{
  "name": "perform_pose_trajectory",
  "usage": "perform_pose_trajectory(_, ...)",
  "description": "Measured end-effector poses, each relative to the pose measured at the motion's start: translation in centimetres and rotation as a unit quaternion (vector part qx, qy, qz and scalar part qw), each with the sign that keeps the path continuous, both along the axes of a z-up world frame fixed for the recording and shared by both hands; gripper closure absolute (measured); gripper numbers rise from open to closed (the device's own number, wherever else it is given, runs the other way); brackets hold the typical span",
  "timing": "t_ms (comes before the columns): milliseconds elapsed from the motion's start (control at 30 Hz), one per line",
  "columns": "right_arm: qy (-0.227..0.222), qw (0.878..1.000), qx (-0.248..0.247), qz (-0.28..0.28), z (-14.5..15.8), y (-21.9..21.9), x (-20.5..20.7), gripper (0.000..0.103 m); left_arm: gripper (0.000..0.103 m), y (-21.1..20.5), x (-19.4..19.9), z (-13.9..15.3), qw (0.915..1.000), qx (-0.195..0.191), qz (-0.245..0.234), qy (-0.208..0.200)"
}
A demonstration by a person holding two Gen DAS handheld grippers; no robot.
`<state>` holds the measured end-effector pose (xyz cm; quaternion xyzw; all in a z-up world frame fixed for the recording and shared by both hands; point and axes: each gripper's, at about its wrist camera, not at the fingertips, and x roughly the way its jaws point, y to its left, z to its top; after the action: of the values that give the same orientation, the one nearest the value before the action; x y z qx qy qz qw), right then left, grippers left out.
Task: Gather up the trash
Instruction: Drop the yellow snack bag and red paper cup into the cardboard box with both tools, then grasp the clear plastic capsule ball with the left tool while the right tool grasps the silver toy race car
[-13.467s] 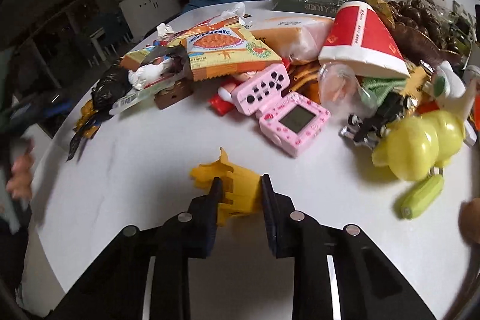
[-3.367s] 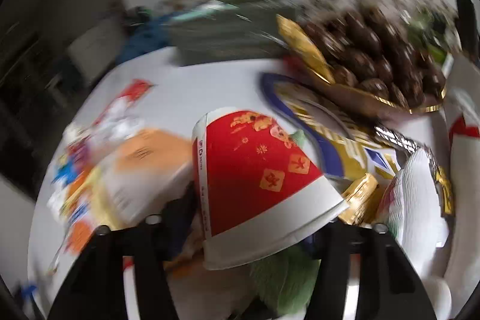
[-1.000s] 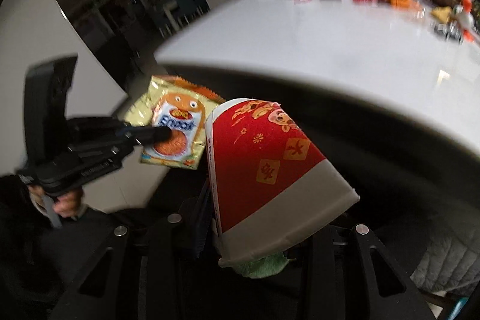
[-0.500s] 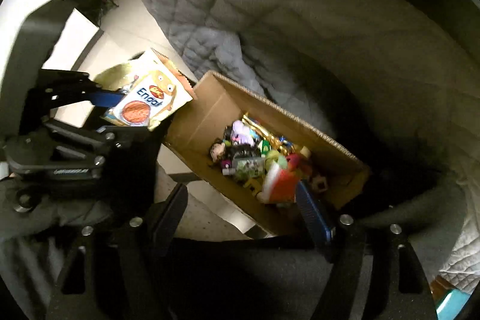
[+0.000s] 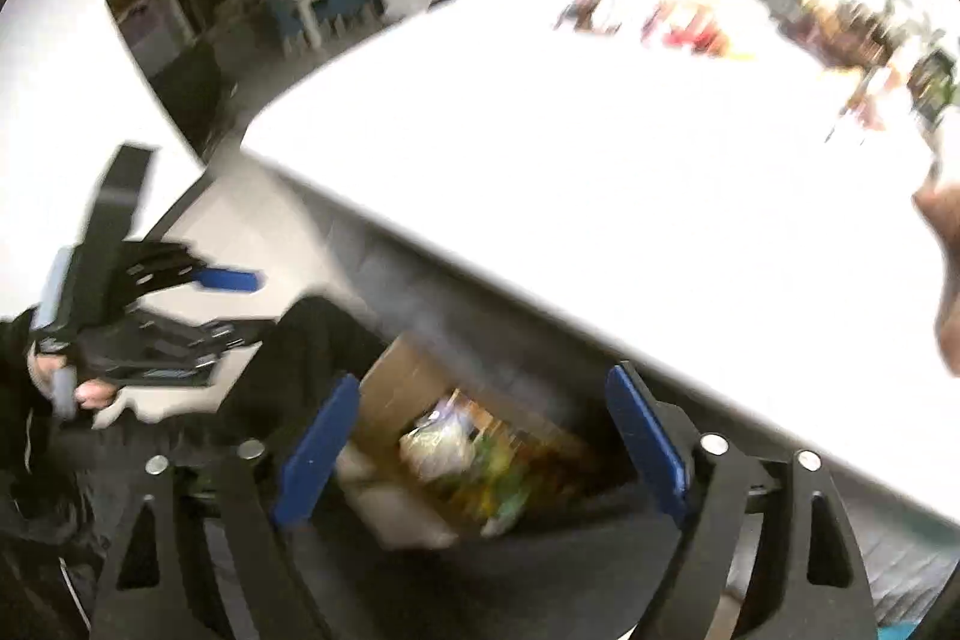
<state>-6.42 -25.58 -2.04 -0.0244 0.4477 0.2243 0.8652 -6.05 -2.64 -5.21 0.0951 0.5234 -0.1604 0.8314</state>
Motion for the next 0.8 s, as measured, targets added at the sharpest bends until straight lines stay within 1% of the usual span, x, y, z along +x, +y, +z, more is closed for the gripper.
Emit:
perform_pose_trajectory(33, -0.017, 1.0, -0.006, -0.018, 0.9, -1.1, 1.8, 0.019, 0.033, 0.2, 1.3, 1.8, 0.9996, -0.019, 0.009, -0.02)
perform_pose_trajectory(100, -0.042, 0.998, -0.014, -0.051, 1.9, -2.9, 4.6, 0.019, 0.031, 0.4, 3.5, 3.5, 0.9979, -0.039, 0.022, -0.048)
perform_pose_trajectory(133, -0.058, 0.995, -0.026, -0.077, 2.2, -4.2, 6.9, 0.017, 0.031, 0.3, 4.7, 4.1, 0.997, -0.04, 0.031, -0.058)
perform_pose_trajectory(200, -0.069, 0.99, -0.045, -0.116, 2.0, -5.9, 9.7, 0.013, 0.031, -0.1, 7.8, 4.8, 0.9947, -0.049, 0.052, -0.073)
perform_pose_trajectory(233, -0.067, 0.984, -0.058, -0.157, 1.6, -7.2, 11.5, 0.013, 0.031, -0.2, 8.9, 4.8, 0.9938, -0.055, 0.059, -0.075)
perform_pose_trajectory(267, -0.052, 0.977, -0.052, -0.2, 1.0, -8.7, 13.2, 0.013, 0.031, -0.5, 10.4, 4.9, 0.9926, -0.066, 0.066, -0.078)
perform_pose_trajectory(300, -0.038, 0.971, -0.03, -0.235, 0.3, -10.1, 14.3, 0.013, 0.031, -0.9, 11.7, 5.1, 0.9918, -0.073, 0.067, -0.082)
perform_pose_trajectory(333, -0.023, 0.957, 0.019, -0.288, -0.5, -12.0, 15.6, 0.013, 0.031, -1.7, 13.2, 5.1, 0.9909, -0.077, 0.068, -0.087)
perform_pose_trajectory(400, -0.008, 0.94, 0.055, -0.337, -1.4, -13.8, 16.9, 0.016, 0.031, -3.0, 15.0, 5.1, 0.9902, -0.081, 0.061, -0.096)
perform_pose_trajectory(433, -0.007, 0.93, 0.061, -0.361, -1.8, -14.3, 17.7, 0.018, 0.031, -4.0, 15.6, 5.1, 0.9903, -0.079, 0.055, -0.1)
perform_pose_trajectory(500, -0.011, 0.915, 0.08, -0.396, -2.6, -14.9, 18.6, 0.018, 0.031, -6.0, 17.1, 4.7, 0.9916, -0.076, 0.035, -0.098)
perform_pose_trajectory(533, -0.006, 0.911, 0.087, -0.404, -2.9, -15.1, 19.1, 0.019, 0.031, -6.8, 17.5, 4.5, 0.9917, -0.077, 0.027, -0.099)
perform_pose_trajectory(600, 0.016, 0.898, 0.103, -0.427, -3.5, -16.0, 20.3, 0.019, 0.031, -8.1, 18.1, 4.0, 0.9919, -0.079, 0.014, -0.098)
perform_pose_trajectory(633, 0.013, 0.898, 0.095, -0.43, -3.7, -16.0, 20.7, 0.02, 0.031, -8.5, 18.2, 3.8, 0.9921, -0.082, 0.008, -0.095)
perform_pose_trajectory(667, 0.011, 0.899, 0.073, -0.432, -3.6, -15.7, 21.4, 0.021, 0.031, -8.7, 18.1, 3.6, 0.9923, -0.085, 0.003, -0.09)
perform_pose_trajectory(733, 0.014, 0.908, 0.024, -0.417, -3.6, -14.7, 22.9, 0.028, 0.031, -9.0, 17.8, 3.1, 0.9924, -0.094, -0.003, -0.079)
perform_pose_trajectory(767, 0.012, 0.913, -0.004, -0.408, -3.7, -13.9, 23.4, 0.038, 0.031, -9.0, 17.7, 3.0, 0.9923, -0.099, -0.005, -0.075)
perform_pose_trajectory(800, 0.009, 0.917, -0.03, -0.397, -3.9, -13.2, 23.9, 0.045, 0.031, -8.9, 17.6, 2.9, 0.9921, -0.102, -0.005, -0.073)
